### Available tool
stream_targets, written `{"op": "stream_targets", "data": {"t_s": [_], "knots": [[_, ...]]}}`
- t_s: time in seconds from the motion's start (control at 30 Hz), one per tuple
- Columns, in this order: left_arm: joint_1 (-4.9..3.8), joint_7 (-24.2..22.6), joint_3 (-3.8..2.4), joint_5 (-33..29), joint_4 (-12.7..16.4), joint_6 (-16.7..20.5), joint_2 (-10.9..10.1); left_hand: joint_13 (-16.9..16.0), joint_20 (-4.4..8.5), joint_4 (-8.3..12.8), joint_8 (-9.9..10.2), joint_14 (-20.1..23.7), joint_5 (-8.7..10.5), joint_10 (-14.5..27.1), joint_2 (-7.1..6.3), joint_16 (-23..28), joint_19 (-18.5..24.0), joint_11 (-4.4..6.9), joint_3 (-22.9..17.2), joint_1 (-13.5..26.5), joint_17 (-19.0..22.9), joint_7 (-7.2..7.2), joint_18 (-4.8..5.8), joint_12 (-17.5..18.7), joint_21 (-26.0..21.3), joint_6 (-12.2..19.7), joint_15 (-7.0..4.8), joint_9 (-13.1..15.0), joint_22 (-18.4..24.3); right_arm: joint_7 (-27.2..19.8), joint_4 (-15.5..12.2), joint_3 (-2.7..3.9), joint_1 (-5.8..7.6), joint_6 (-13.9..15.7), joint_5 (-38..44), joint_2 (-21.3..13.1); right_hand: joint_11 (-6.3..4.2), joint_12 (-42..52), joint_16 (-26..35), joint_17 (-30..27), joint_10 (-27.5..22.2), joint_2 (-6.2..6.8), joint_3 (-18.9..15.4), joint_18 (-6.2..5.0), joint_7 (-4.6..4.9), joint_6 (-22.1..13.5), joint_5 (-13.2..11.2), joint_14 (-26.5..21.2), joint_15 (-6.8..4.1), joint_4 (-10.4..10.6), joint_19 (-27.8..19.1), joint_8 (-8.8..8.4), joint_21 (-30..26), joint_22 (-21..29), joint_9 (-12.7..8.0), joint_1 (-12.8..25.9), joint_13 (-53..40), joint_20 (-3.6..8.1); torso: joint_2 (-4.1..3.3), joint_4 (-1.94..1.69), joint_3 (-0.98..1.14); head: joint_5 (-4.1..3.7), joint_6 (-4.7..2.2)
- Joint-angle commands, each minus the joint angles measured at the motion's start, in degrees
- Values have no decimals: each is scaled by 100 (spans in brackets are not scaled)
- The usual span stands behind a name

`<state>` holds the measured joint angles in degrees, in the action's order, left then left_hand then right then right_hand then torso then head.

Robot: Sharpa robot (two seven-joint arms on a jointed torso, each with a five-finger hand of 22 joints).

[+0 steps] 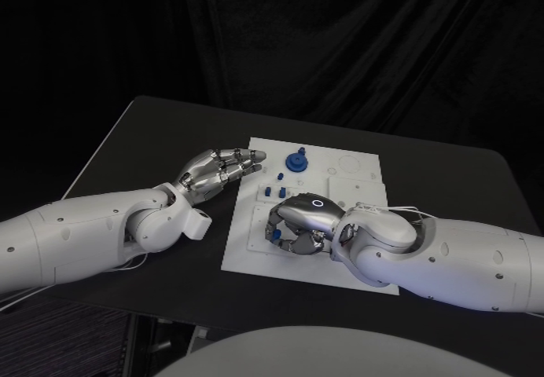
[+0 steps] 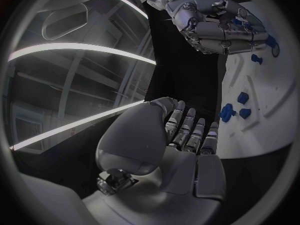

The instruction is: Assemble the parts on the task board

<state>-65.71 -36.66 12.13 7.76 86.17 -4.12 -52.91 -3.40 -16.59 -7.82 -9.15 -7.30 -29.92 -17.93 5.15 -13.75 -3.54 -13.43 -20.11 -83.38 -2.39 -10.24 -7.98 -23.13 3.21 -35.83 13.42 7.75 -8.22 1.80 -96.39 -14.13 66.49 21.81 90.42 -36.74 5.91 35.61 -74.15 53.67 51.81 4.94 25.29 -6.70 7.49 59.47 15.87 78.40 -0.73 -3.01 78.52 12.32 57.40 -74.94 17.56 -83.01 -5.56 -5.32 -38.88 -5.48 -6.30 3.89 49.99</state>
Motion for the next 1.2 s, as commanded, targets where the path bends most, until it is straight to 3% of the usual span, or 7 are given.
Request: {"op": "stream_targets", "data": {"t_s": [0.03, 0.9, 0.93, 1.2], "knots": [[17, -55, -4, -18, 0, -98, 12, -7, -9, 4, -31, -47, -18, -48, 4, -23, -27, -5, -32, -37, -5, -275, 77, -20, 3, -29, 9, 7, -9, -91, 22, 3, -32, 80, 41, 14, -204, 19, -10, -6, 235, 15, 41, 20, 8, -32, -36, 32, 14, -3, 41, 34, 3, -648, 5, 6, -112, 1, 2, -1, -1, 12, 1], [55, -40, -4, -18, 6, -115, 13, -7, -10, 4, -31, -47, -19, -46, 5, -23, -27, -5, -35, -36, -5, -276, 78, -18, 3, -29, 9, 7, -8, -196, 306, 4, -69, 172, 41, 144, -208, 10, 22, -58, 244, 10, 56, 10, 2, -39, -58, 5, 8, -45, 18, 45, -51, -634, 37, -38, -117, 7, 2, -1, -1, 4, 1], [55, -38, -4, -18, 7, -116, 14, -7, -10, 4, -31, -47, -19, -46, 5, -23, -27, -5, -35, -36, -5, -276, 78, -18, 3, -29, 9, 7, -8, -211, 323, 4, -69, 188, 41, 152, -203, 0, 20, -46, 241, 2, 40, 15, 9, -42, -167, 6, 13, -38, 20, 55, -33, -639, 65, -22, -122, 5, 2, -1, -2, 2, 1], [56, -28, -4, -19, 1, -127, 26, -6, -10, -1, -32, -45, -17, -47, 9, -19, -30, -5, -45, -32, -3, -279, 82, -20, 3, -29, 11, 7, -6, -252, 394, 4, -70, 202, 41, 189, -202, -17, 7, -15, 240, -13, 12, 19, 10, -63, -334, 17, 16, -26, 23, 63, -18, -642, 109, -6, -130, 2, 1, -1, -2, -12, 1]]}}
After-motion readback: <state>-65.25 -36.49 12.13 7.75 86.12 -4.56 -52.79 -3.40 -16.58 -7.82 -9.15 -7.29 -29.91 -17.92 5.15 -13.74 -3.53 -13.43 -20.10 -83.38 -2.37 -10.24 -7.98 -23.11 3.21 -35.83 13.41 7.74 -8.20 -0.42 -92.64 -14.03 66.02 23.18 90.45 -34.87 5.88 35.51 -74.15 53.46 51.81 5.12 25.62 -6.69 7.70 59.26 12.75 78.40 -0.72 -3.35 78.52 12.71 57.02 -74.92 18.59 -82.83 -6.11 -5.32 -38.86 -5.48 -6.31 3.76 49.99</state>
